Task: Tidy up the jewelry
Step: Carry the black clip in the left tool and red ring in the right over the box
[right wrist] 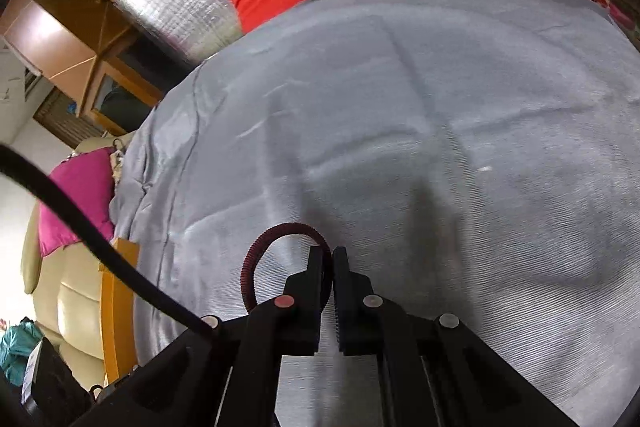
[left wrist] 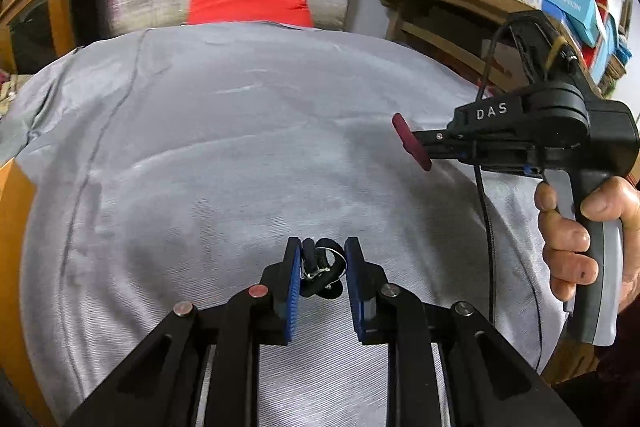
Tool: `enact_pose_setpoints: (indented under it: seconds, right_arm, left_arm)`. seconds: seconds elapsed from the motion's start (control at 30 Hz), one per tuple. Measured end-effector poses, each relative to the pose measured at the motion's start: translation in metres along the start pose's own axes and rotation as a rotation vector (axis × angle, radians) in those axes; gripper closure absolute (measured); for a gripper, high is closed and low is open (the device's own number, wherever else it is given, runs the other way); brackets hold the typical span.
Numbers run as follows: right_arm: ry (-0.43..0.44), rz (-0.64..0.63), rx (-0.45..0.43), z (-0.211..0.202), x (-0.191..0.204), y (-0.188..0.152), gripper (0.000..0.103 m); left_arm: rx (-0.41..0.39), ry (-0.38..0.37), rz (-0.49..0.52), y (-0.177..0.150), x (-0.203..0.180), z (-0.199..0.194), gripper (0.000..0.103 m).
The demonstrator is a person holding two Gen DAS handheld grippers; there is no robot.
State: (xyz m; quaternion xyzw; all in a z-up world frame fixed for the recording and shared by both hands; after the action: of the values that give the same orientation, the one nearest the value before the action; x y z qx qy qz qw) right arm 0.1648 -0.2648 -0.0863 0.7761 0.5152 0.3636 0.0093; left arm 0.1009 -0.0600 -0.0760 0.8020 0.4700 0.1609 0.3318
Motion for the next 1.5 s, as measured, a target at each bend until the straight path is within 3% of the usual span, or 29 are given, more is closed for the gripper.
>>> enact_pose_setpoints:
  seconds: [0.57, 0.93, 1.27, 1.5]
  right_arm:
    - [0.111, -0.128, 0.004, 0.027, 0.100, -0.035, 0.097]
    - [0.161, -0.185, 0.011, 0.036, 0.143, -0.057, 0.097]
    - [0.268, -0.255, -0.014, 0.026, 0.204, -0.084, 0.097]
    - [0.265, -0.344, 0.003, 0.035, 0.244, -0.105, 0.097]
  left_arm:
    - [-0.061, 0.222, -0.078, -0.019, 0.060, -0.070, 0.081]
    - [-0.147, 0.306, -0.158, -0.033, 0.099, -0.119, 0.081]
    - [-0.196, 0.410, -0.219, -0.050, 0.143, -0.149, 0.081]
    - [-0.212, 0.453, -0.281, -0.063, 0.177, -0.165, 0.081]
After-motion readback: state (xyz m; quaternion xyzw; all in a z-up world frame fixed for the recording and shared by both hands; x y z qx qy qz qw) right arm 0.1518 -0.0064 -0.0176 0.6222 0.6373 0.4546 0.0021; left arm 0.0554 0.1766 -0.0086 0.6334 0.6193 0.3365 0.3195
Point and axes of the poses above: each gripper's, at about its wrist camera, not at the fingertips, and z roughly the way its jaws point, x to its left, y to its top, the point moved 2 cm from there along z, roughly the way its jaws point, and after that the axes turned 5 degrees about z, right-handed, at the moved point
